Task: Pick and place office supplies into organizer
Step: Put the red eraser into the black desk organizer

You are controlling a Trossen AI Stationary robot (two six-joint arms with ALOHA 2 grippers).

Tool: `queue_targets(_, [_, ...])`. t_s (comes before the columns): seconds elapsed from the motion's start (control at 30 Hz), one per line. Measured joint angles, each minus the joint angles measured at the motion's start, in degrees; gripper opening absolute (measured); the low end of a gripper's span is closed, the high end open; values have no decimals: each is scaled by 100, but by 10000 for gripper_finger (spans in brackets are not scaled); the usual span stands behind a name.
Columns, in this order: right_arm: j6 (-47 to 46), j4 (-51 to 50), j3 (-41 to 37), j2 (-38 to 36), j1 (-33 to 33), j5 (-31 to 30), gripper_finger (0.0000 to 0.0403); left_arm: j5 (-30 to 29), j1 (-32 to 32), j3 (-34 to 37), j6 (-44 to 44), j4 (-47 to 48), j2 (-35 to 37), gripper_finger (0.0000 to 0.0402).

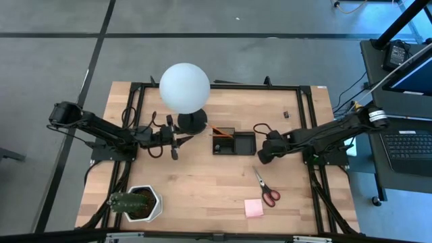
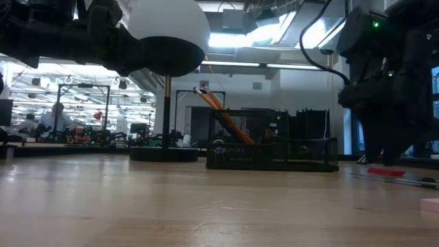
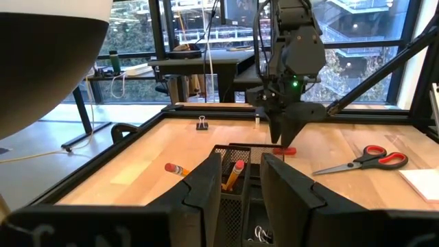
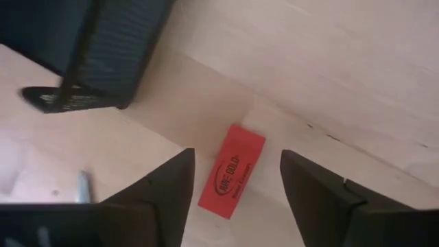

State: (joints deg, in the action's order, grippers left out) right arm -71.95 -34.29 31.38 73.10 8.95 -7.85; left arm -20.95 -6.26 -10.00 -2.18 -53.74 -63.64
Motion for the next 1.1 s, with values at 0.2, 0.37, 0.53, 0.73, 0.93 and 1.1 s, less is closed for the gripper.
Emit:
queue_targets(0.2, [-159, 75, 19, 446, 0, 109, 197, 0, -1, 0, -4, 24, 0, 97])
queue_targets(0.37, [-288, 45, 69, 722, 0, 146, 194, 0, -1, 0, -4, 49, 0, 97])
queue_targets(0.53, [-246, -283, 496, 992, 23, 156, 194, 0, -1, 0, -4, 90, 0, 97])
queue_targets(0.73, [25, -678, 1124, 1807, 146, 50, 193, 0, 0, 0, -6, 130, 0, 97])
queue_targets(0.93, [-815, -1483, 1656, 2360, 247, 62, 193, 10, -2, 0, 1, 171, 0, 97])
queue_targets(1.1, [-880, -1376, 1698, 2288, 328, 59, 193, 105, -2, 0, 70, 213, 0, 97])
